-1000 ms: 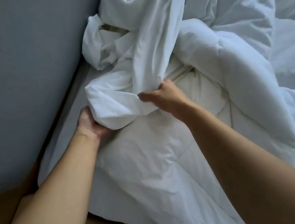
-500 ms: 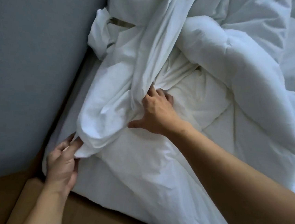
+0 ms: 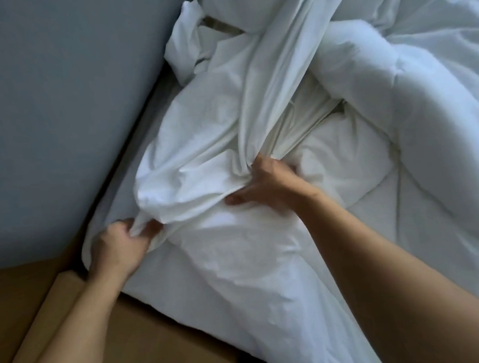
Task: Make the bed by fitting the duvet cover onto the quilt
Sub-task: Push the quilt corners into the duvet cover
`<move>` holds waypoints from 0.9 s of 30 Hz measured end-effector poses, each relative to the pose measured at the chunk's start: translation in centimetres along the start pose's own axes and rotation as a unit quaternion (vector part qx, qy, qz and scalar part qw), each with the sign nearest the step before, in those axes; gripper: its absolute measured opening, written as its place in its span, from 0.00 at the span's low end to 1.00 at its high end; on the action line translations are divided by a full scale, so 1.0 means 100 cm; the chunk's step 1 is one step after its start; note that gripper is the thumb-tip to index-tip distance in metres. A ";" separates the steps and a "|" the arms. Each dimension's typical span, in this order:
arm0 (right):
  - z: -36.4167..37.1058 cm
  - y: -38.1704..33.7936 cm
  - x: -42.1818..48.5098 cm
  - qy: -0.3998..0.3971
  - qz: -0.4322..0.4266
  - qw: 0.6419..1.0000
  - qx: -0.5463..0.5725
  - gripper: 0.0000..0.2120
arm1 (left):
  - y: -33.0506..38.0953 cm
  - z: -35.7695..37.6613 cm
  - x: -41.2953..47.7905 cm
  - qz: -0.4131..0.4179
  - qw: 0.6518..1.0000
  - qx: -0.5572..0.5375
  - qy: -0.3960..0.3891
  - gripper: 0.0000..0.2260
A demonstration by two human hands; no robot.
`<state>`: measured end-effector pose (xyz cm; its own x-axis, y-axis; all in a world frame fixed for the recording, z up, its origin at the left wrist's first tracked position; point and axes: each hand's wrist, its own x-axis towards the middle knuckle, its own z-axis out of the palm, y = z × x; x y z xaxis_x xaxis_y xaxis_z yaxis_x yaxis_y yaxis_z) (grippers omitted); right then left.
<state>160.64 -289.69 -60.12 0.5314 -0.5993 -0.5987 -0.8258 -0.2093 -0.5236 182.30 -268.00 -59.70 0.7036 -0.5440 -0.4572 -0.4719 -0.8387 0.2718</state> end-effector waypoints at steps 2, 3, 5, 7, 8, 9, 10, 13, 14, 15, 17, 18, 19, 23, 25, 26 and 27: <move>-0.005 0.004 -0.006 -0.019 0.011 0.998 0.052 0.35 | 0.009 0.005 -0.003 0.030 0.998 0.048 -0.025 0.18; -0.007 0.006 -0.010 -0.019 0.015 0.997 0.068 0.34 | 0.015 0.006 -0.004 0.032 0.998 0.048 -0.025 0.15; -0.006 0.009 -0.019 -0.012 0.021 0.995 0.096 0.31 | 0.029 0.005 -0.004 0.022 0.999 0.029 -0.031 0.13; -0.006 0.011 -0.029 -0.002 0.030 0.993 0.117 0.28 | 0.048 -0.002 -0.011 0.004 0.997 -0.013 -0.071 0.11; -0.006 0.011 -0.035 0.006 0.041 0.990 0.133 0.26 | 0.056 -0.007 -0.018 0.007 0.996 -0.030 -0.085 0.11; -0.008 0.011 -0.040 0.015 0.051 0.986 0.158 0.25 | 0.065 -0.013 -0.026 0.022 0.995 -0.033 -0.093 0.11; -0.010 0.010 -0.047 0.026 0.058 0.980 0.187 0.24 | 0.071 -0.019 -0.037 0.040 0.994 -0.021 -0.098 0.12; -0.019 0.006 -0.065 0.044 0.062 0.969 0.237 0.21 | 0.077 -0.039 -0.074 0.036 0.993 0.027 -0.107 0.14; -0.023 0.004 -0.072 0.043 0.066 0.969 0.233 0.19 | 0.078 -0.046 -0.087 0.022 0.993 0.043 -0.111 0.12; -0.028 0.002 -0.080 0.041 0.069 0.971 0.223 0.19 | 0.078 -0.054 -0.100 0.015 0.991 0.061 -0.120 0.10; -0.040 -0.001 -0.097 0.039 0.071 0.974 0.210 0.19 | 0.081 -0.069 -0.125 0.018 0.986 0.072 -0.148 0.10; -0.048 -0.003 -0.105 0.038 0.069 0.976 0.205 0.20 | 0.086 -0.078 -0.137 0.024 0.985 0.052 -0.164 0.12; -0.058 -0.004 -0.113 0.037 0.064 0.977 0.199 0.20 | 0.093 -0.086 -0.148 0.028 0.982 0.010 -0.184 0.13; -0.099 -0.007 -0.139 0.015 0.047 0.989 0.140 0.21 | 0.134 -0.107 -0.180 0.026 0.939 -0.162 -0.302 0.07; -0.116 -0.010 -0.149 0.014 0.054 0.992 0.117 0.20 | 0.152 -0.112 -0.189 0.040 0.931 -0.105 -0.347 0.07; -0.123 -0.011 -0.153 0.014 0.053 0.992 0.111 0.20 | 0.160 -0.116 -0.190 0.069 0.936 -0.022 -0.345 0.08; -0.129 -0.013 -0.157 0.015 0.051 0.993 0.105 0.18 | 0.169 -0.121 -0.188 0.109 0.937 0.084 -0.322 0.12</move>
<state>150.93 -290.01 -42.21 0.4378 -0.6328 -0.6387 -0.8161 0.0184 -0.5776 167.45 -272.25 -36.28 0.1399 -0.5296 -0.8366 -0.6817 -0.6643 0.3065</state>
